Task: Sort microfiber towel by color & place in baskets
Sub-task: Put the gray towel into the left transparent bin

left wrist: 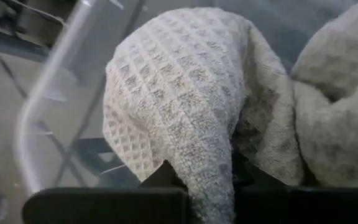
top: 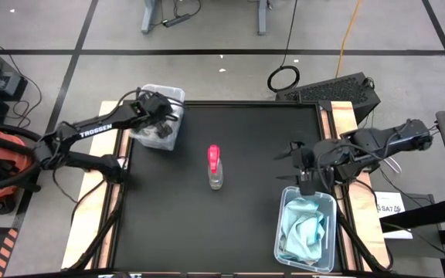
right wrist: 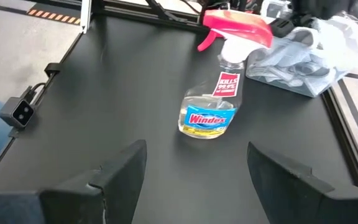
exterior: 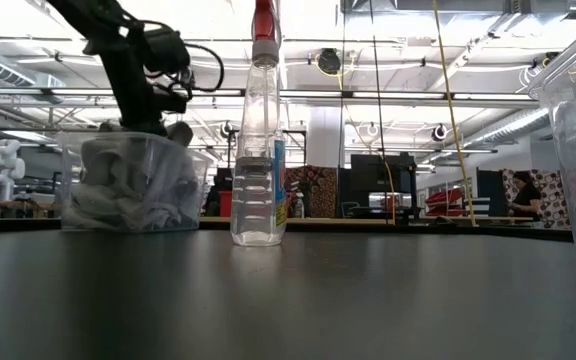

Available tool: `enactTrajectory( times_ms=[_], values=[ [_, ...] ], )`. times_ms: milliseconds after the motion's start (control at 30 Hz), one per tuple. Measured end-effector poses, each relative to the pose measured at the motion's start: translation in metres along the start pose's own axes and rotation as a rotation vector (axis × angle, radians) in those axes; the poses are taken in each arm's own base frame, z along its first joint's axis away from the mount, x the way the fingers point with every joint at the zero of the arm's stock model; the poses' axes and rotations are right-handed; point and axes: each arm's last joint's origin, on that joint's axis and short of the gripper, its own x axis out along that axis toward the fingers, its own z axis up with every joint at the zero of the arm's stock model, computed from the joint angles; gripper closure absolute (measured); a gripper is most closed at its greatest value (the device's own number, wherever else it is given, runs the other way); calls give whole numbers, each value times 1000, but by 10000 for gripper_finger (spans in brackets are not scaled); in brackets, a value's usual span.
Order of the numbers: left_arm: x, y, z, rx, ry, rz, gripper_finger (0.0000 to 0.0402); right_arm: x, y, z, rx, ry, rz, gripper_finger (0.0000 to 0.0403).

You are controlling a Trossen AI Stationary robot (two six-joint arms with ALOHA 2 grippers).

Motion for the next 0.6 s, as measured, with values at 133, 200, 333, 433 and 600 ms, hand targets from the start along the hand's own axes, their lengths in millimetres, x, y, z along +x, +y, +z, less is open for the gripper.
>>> enactTrajectory(
  times_ms=[133,200,333,433,600],
  values=[
    [14,2,-2,-15,39,-79,371,5,4,0,-12,16,11,134],
    [20,3,-2,-23,56,-98,371,7,5,0,-16,22,15,134],
    [27,5,-4,-35,81,-104,371,9,7,0,-20,29,18,134],
    [27,7,-5,-40,82,-103,370,9,7,0,-20,30,18,134],
    [20,9,-5,-49,58,-95,332,9,7,0,-20,30,18,134]
  ],
)
